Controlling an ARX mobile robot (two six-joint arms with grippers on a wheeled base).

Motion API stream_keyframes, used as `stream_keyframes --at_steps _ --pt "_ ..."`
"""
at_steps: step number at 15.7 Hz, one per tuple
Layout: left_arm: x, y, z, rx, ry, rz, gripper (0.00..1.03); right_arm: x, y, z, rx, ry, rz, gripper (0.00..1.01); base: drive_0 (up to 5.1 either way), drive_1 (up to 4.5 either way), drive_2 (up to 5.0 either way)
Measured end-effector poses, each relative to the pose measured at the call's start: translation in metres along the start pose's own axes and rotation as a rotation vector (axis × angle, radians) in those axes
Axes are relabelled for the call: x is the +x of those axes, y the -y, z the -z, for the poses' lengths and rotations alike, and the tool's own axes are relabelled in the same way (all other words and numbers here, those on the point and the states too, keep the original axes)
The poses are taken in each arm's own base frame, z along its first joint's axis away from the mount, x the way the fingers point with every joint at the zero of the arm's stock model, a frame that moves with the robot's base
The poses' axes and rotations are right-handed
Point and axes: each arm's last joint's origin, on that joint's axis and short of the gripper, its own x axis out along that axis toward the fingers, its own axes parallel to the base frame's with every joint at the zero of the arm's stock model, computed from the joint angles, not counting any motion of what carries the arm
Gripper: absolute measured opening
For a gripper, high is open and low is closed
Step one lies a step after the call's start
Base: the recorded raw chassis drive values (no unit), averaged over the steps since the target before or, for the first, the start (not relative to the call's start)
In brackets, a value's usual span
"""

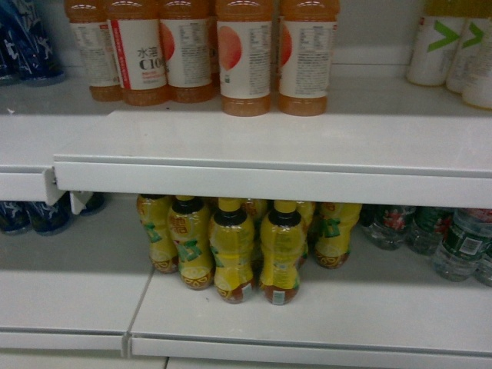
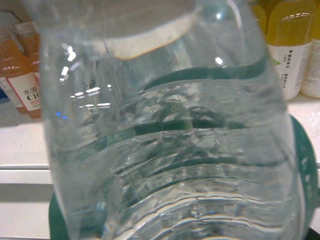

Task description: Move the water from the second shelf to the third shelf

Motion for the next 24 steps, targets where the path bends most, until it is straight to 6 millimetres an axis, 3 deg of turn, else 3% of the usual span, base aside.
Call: stream_keyframes --at_steps 24 --pt "0.0000 0.0000 -0.0003 0.000 0.003 0.000 0.98 -0.0001 0.0001 0.0005 0.000 -0.006 0.001 0.44 -4.8 2.36 2.4"
